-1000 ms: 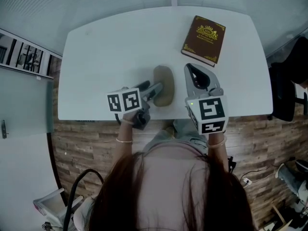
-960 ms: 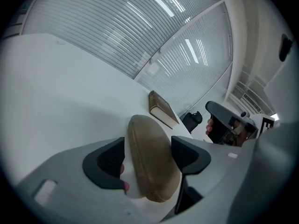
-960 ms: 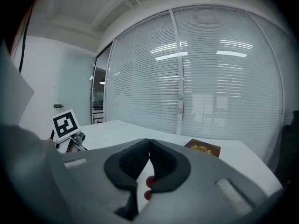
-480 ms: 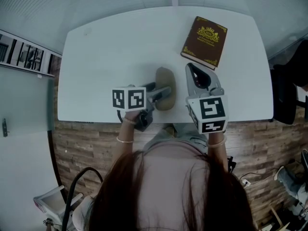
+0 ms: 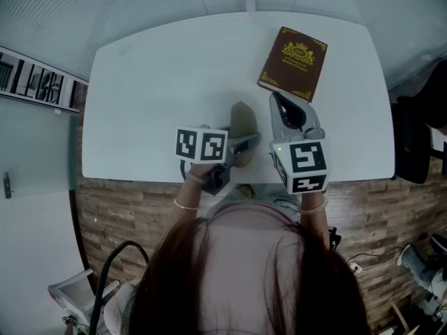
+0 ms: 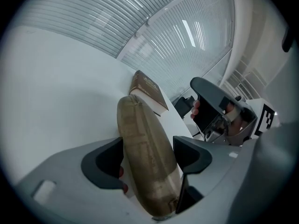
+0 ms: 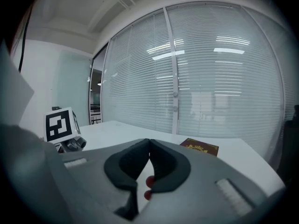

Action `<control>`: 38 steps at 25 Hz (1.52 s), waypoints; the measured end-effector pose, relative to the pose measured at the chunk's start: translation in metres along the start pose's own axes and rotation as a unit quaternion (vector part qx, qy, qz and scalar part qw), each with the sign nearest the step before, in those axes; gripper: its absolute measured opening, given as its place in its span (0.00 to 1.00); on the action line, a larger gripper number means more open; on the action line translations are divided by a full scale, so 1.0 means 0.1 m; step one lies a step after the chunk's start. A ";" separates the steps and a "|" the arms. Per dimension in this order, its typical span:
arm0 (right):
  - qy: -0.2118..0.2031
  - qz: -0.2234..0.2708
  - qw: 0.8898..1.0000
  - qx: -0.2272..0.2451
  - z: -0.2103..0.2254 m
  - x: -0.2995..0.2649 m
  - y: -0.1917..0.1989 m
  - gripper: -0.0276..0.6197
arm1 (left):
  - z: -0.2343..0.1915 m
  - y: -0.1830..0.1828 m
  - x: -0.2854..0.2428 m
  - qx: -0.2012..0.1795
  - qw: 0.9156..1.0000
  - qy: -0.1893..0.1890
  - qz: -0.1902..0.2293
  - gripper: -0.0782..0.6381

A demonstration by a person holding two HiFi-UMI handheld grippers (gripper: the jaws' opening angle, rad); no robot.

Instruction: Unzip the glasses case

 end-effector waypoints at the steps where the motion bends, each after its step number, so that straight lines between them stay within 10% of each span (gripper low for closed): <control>1: -0.001 0.000 1.000 -0.001 0.01 0.00 0.01 0.05 | 0.02 0.01 -0.03 -0.003 1.000 -0.001 -0.003 0.58; 22: -0.027 0.015 1.000 -0.005 0.12 0.04 0.04 0.05 | 0.14 -0.08 -0.03 -0.038 0.999 -0.006 0.028 0.51; 38: -0.065 0.057 0.996 -0.008 0.05 -0.03 -0.06 0.05 | 0.19 -0.59 0.18 -0.136 0.987 0.021 0.082 0.51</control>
Point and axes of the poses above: the fingertips, and each gripper's own axes: x backward along the fingers, z to its right, y out of its underside, the point moved 2 cm from there along x, backward along the fingers, and after that the axes turned 12 degrees about z, right-handed, at the moved point
